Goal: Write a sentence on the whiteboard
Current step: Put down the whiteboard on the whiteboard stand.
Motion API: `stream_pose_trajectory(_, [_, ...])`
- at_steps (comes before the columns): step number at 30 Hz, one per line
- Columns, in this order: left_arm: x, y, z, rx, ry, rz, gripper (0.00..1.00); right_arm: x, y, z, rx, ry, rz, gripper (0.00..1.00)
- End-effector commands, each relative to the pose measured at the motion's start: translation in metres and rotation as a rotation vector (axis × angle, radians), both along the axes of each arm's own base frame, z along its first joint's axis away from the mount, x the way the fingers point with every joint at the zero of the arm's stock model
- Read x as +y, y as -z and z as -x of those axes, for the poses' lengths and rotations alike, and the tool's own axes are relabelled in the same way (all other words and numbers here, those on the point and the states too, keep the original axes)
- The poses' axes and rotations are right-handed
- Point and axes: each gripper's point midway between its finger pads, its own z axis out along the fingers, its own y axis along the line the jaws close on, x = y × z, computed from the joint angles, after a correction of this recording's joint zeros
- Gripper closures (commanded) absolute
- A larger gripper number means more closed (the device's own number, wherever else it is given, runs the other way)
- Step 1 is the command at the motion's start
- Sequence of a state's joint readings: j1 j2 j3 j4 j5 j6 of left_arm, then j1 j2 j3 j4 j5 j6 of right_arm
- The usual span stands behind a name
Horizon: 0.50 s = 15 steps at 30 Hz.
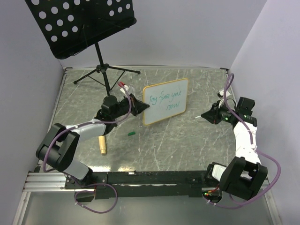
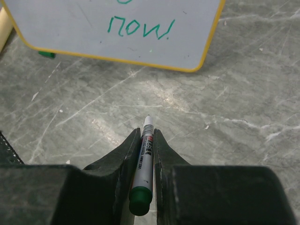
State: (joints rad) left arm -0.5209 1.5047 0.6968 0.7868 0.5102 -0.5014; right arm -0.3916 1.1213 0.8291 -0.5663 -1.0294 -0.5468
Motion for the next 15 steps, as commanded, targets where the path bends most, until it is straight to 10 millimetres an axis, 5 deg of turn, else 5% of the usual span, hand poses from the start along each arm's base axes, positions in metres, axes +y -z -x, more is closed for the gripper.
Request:
stream_pose_trajectory(1, [-0.004,-0.057,-0.011,-0.241,0.061,0.049,0.99,0.001,-0.025,-0.002,-0.092,-0.040,-0.004,1.00])
stream_pose_trajectory(15, [0.023,-0.089,-0.067,-0.314,-0.017,0.088,0.99,0.000,-0.020,-0.002,-0.073,-0.042,-0.016,1.00])
